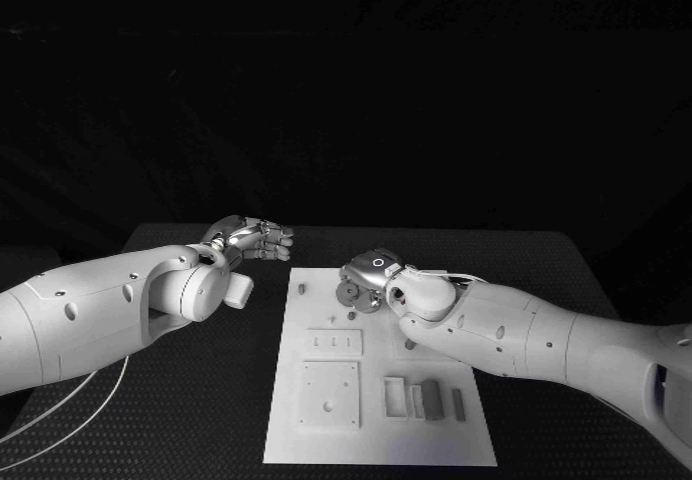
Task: Assemble the parts on the task board
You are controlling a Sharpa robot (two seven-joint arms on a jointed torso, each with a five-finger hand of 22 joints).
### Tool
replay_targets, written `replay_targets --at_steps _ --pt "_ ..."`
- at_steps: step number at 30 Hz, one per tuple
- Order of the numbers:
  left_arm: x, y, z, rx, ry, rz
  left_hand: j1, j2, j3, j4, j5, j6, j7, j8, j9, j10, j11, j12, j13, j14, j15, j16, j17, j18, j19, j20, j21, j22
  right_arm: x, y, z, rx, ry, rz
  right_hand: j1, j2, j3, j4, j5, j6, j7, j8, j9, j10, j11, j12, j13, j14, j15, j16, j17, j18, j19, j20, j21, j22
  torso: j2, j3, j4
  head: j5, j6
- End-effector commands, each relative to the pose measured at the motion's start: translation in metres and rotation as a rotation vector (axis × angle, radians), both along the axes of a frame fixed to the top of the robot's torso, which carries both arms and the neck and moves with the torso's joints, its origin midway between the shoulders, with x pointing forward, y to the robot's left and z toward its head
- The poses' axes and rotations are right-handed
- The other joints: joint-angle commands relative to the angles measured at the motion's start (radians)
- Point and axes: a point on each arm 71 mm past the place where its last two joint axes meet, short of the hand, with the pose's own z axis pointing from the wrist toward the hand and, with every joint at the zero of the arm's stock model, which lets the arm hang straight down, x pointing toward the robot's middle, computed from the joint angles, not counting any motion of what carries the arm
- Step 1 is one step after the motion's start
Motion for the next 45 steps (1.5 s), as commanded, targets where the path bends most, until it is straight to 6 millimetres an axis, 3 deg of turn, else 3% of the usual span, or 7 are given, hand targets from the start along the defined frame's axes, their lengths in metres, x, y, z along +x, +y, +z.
replay_targets --at_steps 1,11,15,18,22,34,45 --pt "0.0 -0.002 0.001 -0.005 -0.006 -0.017 -0.002 0.004 -0.003 -0.001 0.004 -0.002 0.005 -0.007 -0.001 0.0 0.006 -0.004 0.001 0.005 0.001 -0.006 0.001 0.007 0.009 -0.001 -0.004 0.001 0.0 -0.002 -0.003 -0.036 0.019 -0.004 -0.002 -0.013 0.003 0.003 0.004 0.083 -0.004 -0.003 -0.002 -0.039 -0.022 0.001 -0.002 0.0 -0.005 0.0 -0.001 0.015 0.004 0.0 -0.003 0.007 0.0 0.0004 -0.0017 0.001 -0.001" --pt "0.0 -0.002 0.001 -0.005 -0.005 -0.016 -0.001 0.004 -0.003 -0.001 0.004 -0.003 0.005 -0.007 -0.001 0.0 0.006 -0.005 0.002 0.005 0.001 -0.007 0.002 0.007 0.009 -0.001 -0.004 0.001 0.001 -0.004 -0.003 -0.011 0.021 -0.006 -0.006 -0.017 0.004 0.003 0.004 0.079 -0.003 -0.006 -0.003 -0.041 -0.02 0.001 -0.003 -0.002 -0.004 -0.001 -0.002 0.015 0.003 0.001 -0.005 0.006 0.0 0.0021 -0.0015 0.003 -0.002" --pt "0.0 -0.002 0.001 -0.005 -0.005 -0.015 -0.001 0.004 -0.003 -0.001 0.004 -0.003 0.005 -0.007 -0.001 -0.001 0.006 -0.005 0.002 0.005 0.001 -0.007 0.002 0.007 0.009 -0.001 -0.004 0.001 0.001 -0.004 -0.002 0.008 0.021 -0.006 -0.003 -0.04 0.009 0.003 0.003 0.002 0.017 -0.05 -0.024 -0.049 -0.003 -0.001 -0.006 -0.009 0.012 -0.005 -0.005 0.015 0.001 0.002 -0.01 0.005 0.0 0.0014 -0.0025 0.003 -0.001" --pt "0.0 -0.001 0.001 -0.005 -0.005 -0.015 -0.002 0.004 -0.004 -0.001 0.004 -0.003 0.005 -0.008 -0.001 -0.001 0.007 -0.006 0.002 0.005 0.001 -0.007 0.002 0.006 0.01 -0.001 -0.004 0.001 0.001 -0.004 -0.001 0.018 0.016 -0.009 -0.004 -0.062 0.015 0.01 0.004 -0.072 0.014 -0.088 -0.04 -0.052 -0.005 -0.002 -0.009 -0.011 0.011 -0.006 -0.008 0.015 0.002 0.006 -0.014 0.003 0.0 0.0018 -0.0025 0.003 0.0" --pt "0.0 -0.001 0.001 -0.005 -0.005 -0.015 -0.002 0.004 -0.004 -0.001 0.004 -0.004 0.006 -0.008 -0.002 -0.001 0.007 -0.006 0.002 0.005 0.001 -0.008 0.003 0.006 0.01 -0.001 -0.005 0.001 0.001 -0.007 0.0 0.04 0.002 -0.013 -0.003 -0.084 0.025 0.02 0.004 -0.119 0.012 -0.107 -0.046 -0.054 -0.007 -0.001 -0.012 -0.013 0.009 -0.008 -0.01 0.015 0.004 0.007 -0.017 0.002 0.0 0.0017 -0.0025 0.002 -0.001" --pt "0.0 0.004 0.002 -0.002 -0.009 -0.003 -0.001 0.004 -0.003 -0.001 0.005 -0.004 0.006 -0.008 -0.002 -0.001 0.007 -0.006 0.002 0.005 0.001 -0.008 0.003 0.007 0.01 -0.001 -0.005 0.001 -0.006 -0.037 0.024 0.246 -0.052 -0.009 0.004 -0.086 0.035 0.03 0.004 -0.075 0.025 -0.069 -0.024 -0.05 0.004 0.008 -0.014 -0.006 0.018 -0.002 -0.013 0.015 0.013 0.004 -0.015 0.004 -0.001 0.0022 -0.0056 0.003 0.005" --pt "0.002 0.01 0.004 0.004 -0.049 -0.015 0.006 0.008 0.0 -0.003 0.005 0.002 0.003 -0.006 0.0 0.006 0.004 -0.004 0.004 0.008 0.0 -0.01 0.007 0.007 0.011 -0.001 -0.006 0.003 0.001 -0.103 0.068 0.472 0.084 -0.045 -0.001 -0.075 0.031 0.021 0.004 -0.034 0.034 -0.044 -0.015 -0.061 0.013 0.005 -0.022 -0.014 0.028 -0.009 -0.019 0.015 0.002 0.007 -0.023 0.004 -0.001 0.004 -0.0132 -0.006 0.031"
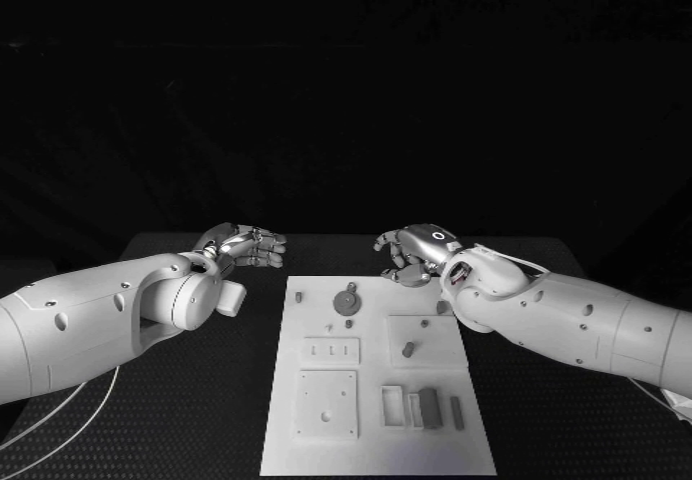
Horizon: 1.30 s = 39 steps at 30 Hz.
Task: Assemble the parts on the task board
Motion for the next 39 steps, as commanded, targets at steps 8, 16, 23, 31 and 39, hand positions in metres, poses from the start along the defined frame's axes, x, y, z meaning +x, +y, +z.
replay_targets --at_steps 8,16,23,31,39 --pt "0.004 0.002 0.003 0.0 -0.037 -0.033 0.005 0.008 -0.001 -0.002 0.004 0.004 0.003 -0.001 0.001 0.009 0.003 -0.004 0.003 0.01 0.0 -0.007 0.004 0.012 0.009 0.003 -0.006 0.002 0.003 -0.053 0.005 0.134 0.173 0.042 -0.005 0.006 -0.008 -0.017 0.004 0.05 0.046 0.005 0.002 -0.032 0.012 -0.003 -0.004 -0.023 0.007 -0.009 -0.003 0.013 -0.022 0.011 -0.012 0.007 -0.004 0.0066 -0.0235 0.0 0.014" --pt "0.003 0.004 0.001 -0.001 -0.032 -0.037 0.004 0.008 -0.002 -0.002 0.004 0.005 0.002 -0.001 0.001 0.009 0.003 -0.004 0.003 0.01 0.0 -0.007 0.004 0.012 0.01 0.002 -0.006 0.002 -0.002 -0.088 -0.004 0.111 0.218 0.0 -0.009 -0.005 -0.01 -0.012 0.004 0.051 0.046 0.006 0.003 -0.037 0.013 -0.003 -0.004 -0.03 0.008 -0.008 -0.002 0.013 -0.027 0.015 -0.014 0.009 -0.004 0.0091 -0.0253 -0.002 0.015" --pt "0.002 0.006 0.0 -0.001 -0.03 -0.037 0.004 0.008 -0.002 -0.002 0.004 0.005 0.002 -0.001 0.001 0.009 0.003 -0.004 0.003 0.01 0.0 -0.008 0.005 0.012 0.01 0.002 -0.006 0.002 -0.014 -0.104 -0.028 0.099 0.267 -0.028 -0.006 -0.017 -0.009 -0.008 0.004 0.053 0.046 0.007 0.004 -0.039 0.013 -0.001 -0.005 -0.033 0.008 -0.007 -0.002 0.013 -0.03 0.017 -0.014 0.01 -0.003 0.0083 -0.0283 -0.004 0.013" --pt "0.001 0.006 0.0 -0.001 -0.028 -0.041 0.004 0.008 -0.002 -0.002 0.004 0.005 0.002 -0.001 0.001 0.01 0.003 -0.004 0.003 0.011 0.0 -0.008 0.005 0.012 0.01 0.002 -0.007 0.002 -0.019 -0.109 -0.054 0.085 0.299 -0.059 -0.006 -0.023 -0.008 -0.004 0.004 0.052 0.046 0.007 0.004 -0.04 0.013 0.0 -0.005 -0.034 0.008 -0.005 -0.001 0.013 -0.03 0.018 -0.014 0.011 -0.003 0.0085 -0.0261 -0.005 0.009" --pt "0.0 0.007 -0.002 0.0 -0.023 -0.041 0.004 0.008 -0.003 -0.002 0.004 0.005 0.002 -0.002 0.001 0.01 0.003 -0.005 0.003 0.011 0.0 -0.009 0.006 0.012 0.01 0.002 -0.007 0.002 -0.02 -0.112 -0.069 0.063 0.316 -0.079 -0.007 -0.027 -0.008 0.001 0.004 0.052 0.046 0.007 0.004 -0.039 0.013 0.002 -0.005 -0.033 0.008 -0.003 -0.001 0.013 -0.028 0.018 -0.012 0.012 -0.004 0.006 -0.0214 -0.01 -0.003"
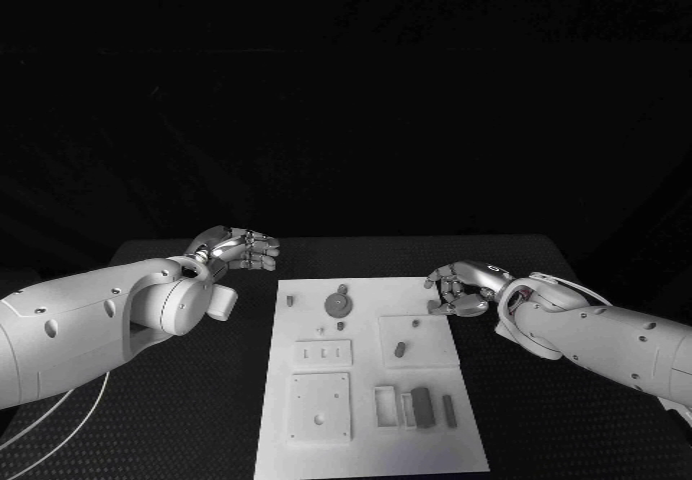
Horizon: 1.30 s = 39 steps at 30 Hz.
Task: Assemble the parts on the task board
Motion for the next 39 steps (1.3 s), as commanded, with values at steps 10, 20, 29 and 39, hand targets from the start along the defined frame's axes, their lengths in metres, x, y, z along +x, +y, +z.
replay_targets --at_steps 10,20,29,39 --pt "0.0 -0.001 0.001 -0.005 -0.008 -0.022 -0.001 0.003 -0.004 -0.002 0.004 0.004 0.002 -0.002 0.001 0.006 -0.001 -0.005 0.001 0.007 0.003 -0.006 0.002 0.012 0.006 -0.001 -0.008 0.002 0.002 -0.005 -0.014 -0.04 -0.011 -0.009 -0.001 -0.008 0.001 0.014 0.004 0.05 0.046 0.006 0.001 -0.024 0.018 0.005 -0.001 -0.006 0.001 0.006 0.001 0.006 -0.001 0.001 -0.002 0.013 -0.001 -0.0018 -0.001 0.0 -0.011" --pt "0.0 -0.001 0.0 -0.003 -0.006 -0.02 -0.002 0.003 -0.004 -0.001 0.004 0.004 0.003 -0.002 0.001 0.005 0.0 -0.006 0.002 0.007 0.004 -0.007 0.003 0.011 0.006 -0.001 -0.008 0.002 0.0 0.002 -0.024 -0.039 0.017 -0.002 -0.002 0.0 0.001 0.027 0.004 0.063 0.042 0.014 0.005 -0.019 0.014 0.011 -0.002 -0.002 -0.002 0.011 0.001 0.006 0.004 -0.001 0.002 0.014 -0.002 -0.0028 -0.0004 0.0 -0.017" --pt "-0.001 -0.001 0.0 -0.003 -0.004 -0.022 -0.002 0.003 -0.005 -0.001 0.004 0.004 0.003 -0.003 0.001 0.005 0.0 -0.007 0.002 0.007 0.004 -0.007 0.003 0.011 0.006 -0.001 -0.008 0.002 0.001 0.0 -0.025 -0.034 0.017 -0.016 -0.006 0.029 -0.001 0.039 0.004 0.092 0.033 0.03 0.013 -0.015 0.006 0.015 -0.005 0.001 -0.009 0.015 0.001 0.006 0.006 -0.004 0.004 0.015 -0.002 -0.0044 -0.0005 0.0 -0.019" --pt "-0.001 -0.001 0.0 -0.003 -0.002 -0.023 -0.003 0.003 -0.005 0.0 0.004 0.003 0.003 -0.003 0.001 0.005 0.0 -0.007 0.002 0.007 0.004 -0.008 0.004 0.011 0.006 -0.001 -0.009 0.002 0.004 -0.001 -0.024 -0.028 -0.006 -0.049 -0.006 0.088 -0.004 0.039 0.004 0.119 0.022 0.045 0.024 -0.007 -0.005 0.019 -0.009 0.004 -0.019 0.019 0.001 0.006 0.008 -0.007 0.008 0.016 -0.002 -0.0036 -0.0007 -0.002 -0.021"
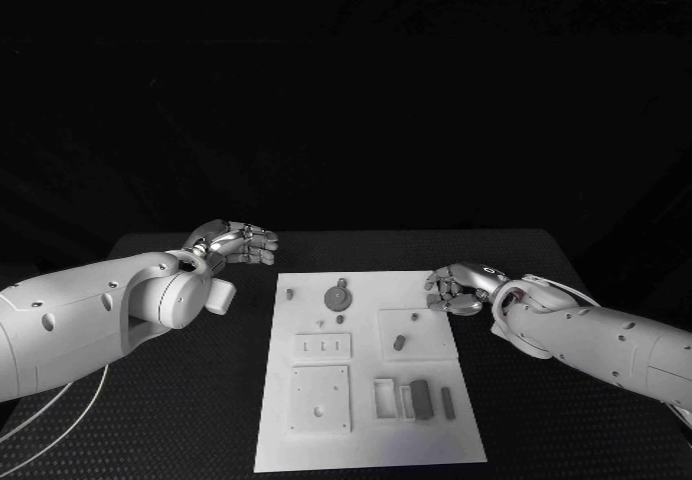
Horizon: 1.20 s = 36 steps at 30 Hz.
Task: Assemble the parts on the task board
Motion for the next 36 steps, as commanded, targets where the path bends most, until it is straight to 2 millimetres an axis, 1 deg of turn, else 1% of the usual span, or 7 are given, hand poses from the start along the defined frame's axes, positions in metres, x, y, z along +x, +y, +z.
replay_targets --at_steps 1,4,10,12,23,28,36 --pt "0.0 -0.003 0.001 -0.006 -0.005 -0.021 -0.004 0.003 -0.005 0.0 0.004 0.003 0.003 -0.003 0.001 0.005 0.0 -0.003 0.001 0.004 0.001 -0.004 0.001 0.011 0.006 -0.001 -0.005 0.002 0.001 -0.001 0.0 0.007 -0.014 -0.025 0.0 0.016 -0.001 0.005 0.004 0.117 0.024 0.005 0.002 -0.006 -0.005 0.008 -0.001 0.001 -0.009 0.008 0.001 0.009 0.005 -0.004 0.007 0.016 0.0 0.0005 0.0 -0.002 -0.001" --pt "-0.001 -0.004 0.001 -0.004 -0.006 -0.026 -0.004 0.003 -0.005 0.0 0.004 0.003 0.003 -0.003 0.001 0.005 0.0 -0.003 0.001 0.004 0.001 -0.005 0.001 0.011 0.006 -0.001 -0.005 0.002 0.002 -0.002 -0.001 0.018 0.002 -0.04 -0.001 0.024 -0.002 0.003 0.004 0.12 0.022 0.006 0.004 -0.002 -0.007 0.009 -0.002 0.003 -0.011 0.01 0.002 0.009 0.007 -0.005 0.009 0.017 0.0 0.0006 0.0002 -0.002 0.0" --pt "-0.001 -0.004 0.001 -0.003 -0.005 -0.026 -0.005 0.003 -0.006 0.0 0.004 0.003 0.003 -0.004 0.001 0.004 0.0 -0.003 0.001 0.004 0.001 -0.005 0.002 0.011 0.006 -0.001 -0.006 0.002 0.002 0.0 -0.002 0.013 0.016 -0.035 -0.002 0.03 -0.004 -0.001 0.004 0.127 0.019 0.009 0.006 0.002 -0.01 0.011 -0.003 0.006 -0.013 0.013 0.003 0.009 0.01 -0.007 0.012 0.017 0.0 0.0006 -0.0004 -0.004 0.0" --pt "-0.001 -0.004 0.001 -0.003 -0.005 -0.026 -0.005 0.003 -0.006 0.0 0.004 0.003 0.003 -0.004 0.001 0.004 0.0 -0.003 0.001 0.004 0.001 -0.005 0.002 0.011 0.006 -0.001 -0.006 0.002 0.002 0.0 -0.002 0.006 0.016 -0.032 -0.002 0.03 -0.005 -0.001 0.004 0.128 0.019 0.009 0.007 0.003 -0.01 0.011 -0.003 0.006 -0.014 0.014 0.003 0.009 0.01 -0.008 0.013 0.017 0.0 0.0012 -0.0004 -0.004 -0.001" --pt "0.0 -0.005 0.001 -0.002 -0.006 -0.027 -0.005 0.003 -0.006 0.0 0.004 0.003 0.003 -0.004 0.0 0.004 0.0 -0.004 0.001 0.004 0.001 -0.006 0.003 0.011 0.006 -0.001 -0.006 0.002 0.003 0.002 -0.005 -0.008 0.02 -0.023 -0.002 0.03 -0.005 -0.005 0.004 0.131 0.018 0.01 0.008 0.004 -0.011 0.012 -0.004 0.007 -0.015 0.015 0.003 0.009 0.011 -0.009 0.014 0.017 0.0 0.0011 -0.0005 -0.005 -0.003" --pt "0.0 -0.004 0.001 -0.001 -0.005 -0.026 -0.005 0.003 -0.006 0.0 0.004 0.002 0.003 -0.004 0.0 0.004 0.0 -0.004 0.002 0.004 0.001 -0.007 0.003 0.011 0.006 -0.001 -0.006 0.002 0.001 0.003 -0.011 -0.017 0.025 -0.022 -0.001 0.03 -0.005 -0.006 0.004 0.132 0.017 0.011 0.008 0.004 -0.012 0.012 -0.004 0.007 -0.015 0.015 0.003 0.009 0.011 -0.009 0.014 0.017 0.001 0.0005 0.0006 -0.007 -0.005" --pt "0.0 -0.004 0.001 -0.001 -0.004 -0.026 -0.005 0.003 -0.006 0.0 0.004 0.002 0.003 -0.004 0.0 0.004 0.001 -0.005 0.002 0.004 0.001 -0.007 0.003 0.011 0.006 -0.001 -0.007 0.002 0.0 0.007 -0.016 -0.012 0.031 -0.014 -0.001 0.038 -0.004 -0.009 0.004 0.142 0.014 0.015 0.012 0.006 -0.015 0.012 -0.005 0.008 -0.017 0.016 0.004 0.009 0.011 -0.01 0.015 0.016 0.0 0.0017 0.0019 -0.004 -0.011"
